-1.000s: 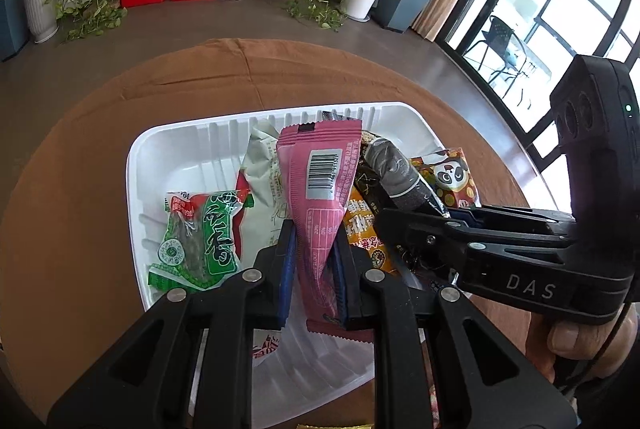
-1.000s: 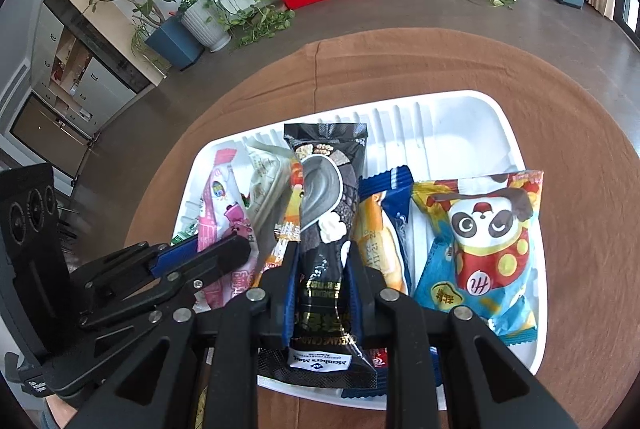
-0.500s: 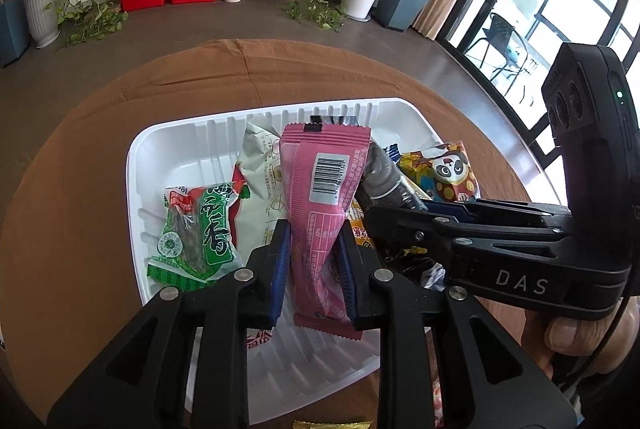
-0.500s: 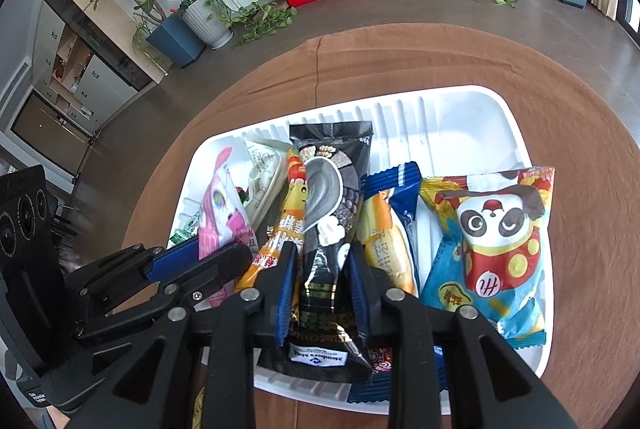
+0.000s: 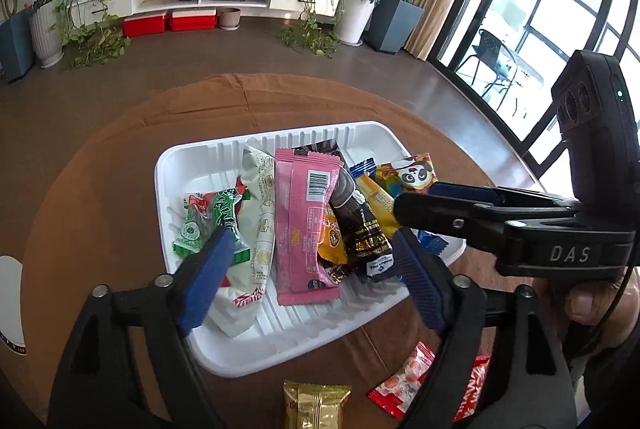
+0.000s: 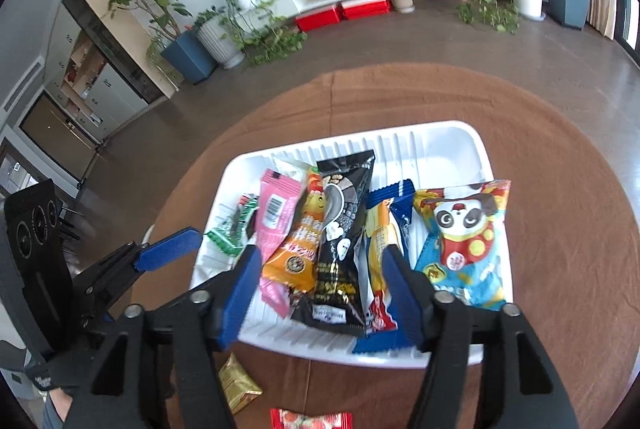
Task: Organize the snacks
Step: 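Lower both bars into the tray and open both grippers, then move both open grippers back to the remaining snacks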
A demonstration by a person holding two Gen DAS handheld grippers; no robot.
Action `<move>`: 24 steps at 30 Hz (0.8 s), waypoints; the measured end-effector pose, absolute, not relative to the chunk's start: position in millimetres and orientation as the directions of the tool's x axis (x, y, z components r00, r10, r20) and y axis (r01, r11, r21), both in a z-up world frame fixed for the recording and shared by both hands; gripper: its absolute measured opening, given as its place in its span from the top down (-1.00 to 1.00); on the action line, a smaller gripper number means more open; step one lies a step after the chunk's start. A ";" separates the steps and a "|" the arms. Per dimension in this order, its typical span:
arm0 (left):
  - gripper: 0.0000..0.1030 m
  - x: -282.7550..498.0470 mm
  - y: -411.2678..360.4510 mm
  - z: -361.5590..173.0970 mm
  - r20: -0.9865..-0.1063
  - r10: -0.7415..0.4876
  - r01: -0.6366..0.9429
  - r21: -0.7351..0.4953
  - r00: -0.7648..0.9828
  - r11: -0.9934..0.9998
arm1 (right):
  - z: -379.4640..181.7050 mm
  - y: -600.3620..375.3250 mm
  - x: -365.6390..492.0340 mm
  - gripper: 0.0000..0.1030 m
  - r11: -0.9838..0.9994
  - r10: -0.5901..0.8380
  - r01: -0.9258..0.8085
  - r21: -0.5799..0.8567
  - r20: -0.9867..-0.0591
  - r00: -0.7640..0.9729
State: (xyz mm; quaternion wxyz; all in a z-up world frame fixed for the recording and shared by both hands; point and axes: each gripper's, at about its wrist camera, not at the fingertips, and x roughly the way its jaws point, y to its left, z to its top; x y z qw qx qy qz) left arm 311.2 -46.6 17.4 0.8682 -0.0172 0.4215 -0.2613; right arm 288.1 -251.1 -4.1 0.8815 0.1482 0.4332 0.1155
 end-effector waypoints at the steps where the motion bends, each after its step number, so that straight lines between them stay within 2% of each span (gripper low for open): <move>1: -0.92 303.2 -41.9 21.8 -0.721 -0.462 0.440 -0.240 0.516 0.865 | 0.4 -254.4 278.9 -0.53 0.928 0.332 -0.078 0.364 -0.712 0.618; 3: -0.99 289.5 -34.4 26.3 -0.719 -0.461 0.441 -0.237 0.519 0.866 | 7.7 -264.4 255.1 -0.72 0.917 0.343 -0.079 0.391 -0.671 0.657; 6: -0.99 262.1 -21.1 27.5 -0.723 -0.455 0.435 -0.234 0.520 0.869 | 9.5 -278.5 223.9 -0.80 0.897 0.359 -0.066 0.437 -0.635 0.684; 10: -0.99 217.2 -4.2 15.1 -0.727 -0.457 0.423 -0.249 0.512 0.871 | -6.4 -290.1 175.8 -0.82 0.878 0.368 -0.037 0.477 -0.624 0.689; 18: -0.99 139.3 3.5 -16.3 -0.734 -0.461 0.415 -0.264 0.498 0.870 | -57.1 -292.4 94.6 -0.82 0.885 0.331 0.039 0.465 -0.685 0.649; 24: -0.99 117.4 -45.9 -18.3 -0.760 -0.486 0.536 -0.218 0.432 0.816 | -72.5 -290.7 67.6 -0.74 0.896 0.292 0.078 0.436 -0.714 0.637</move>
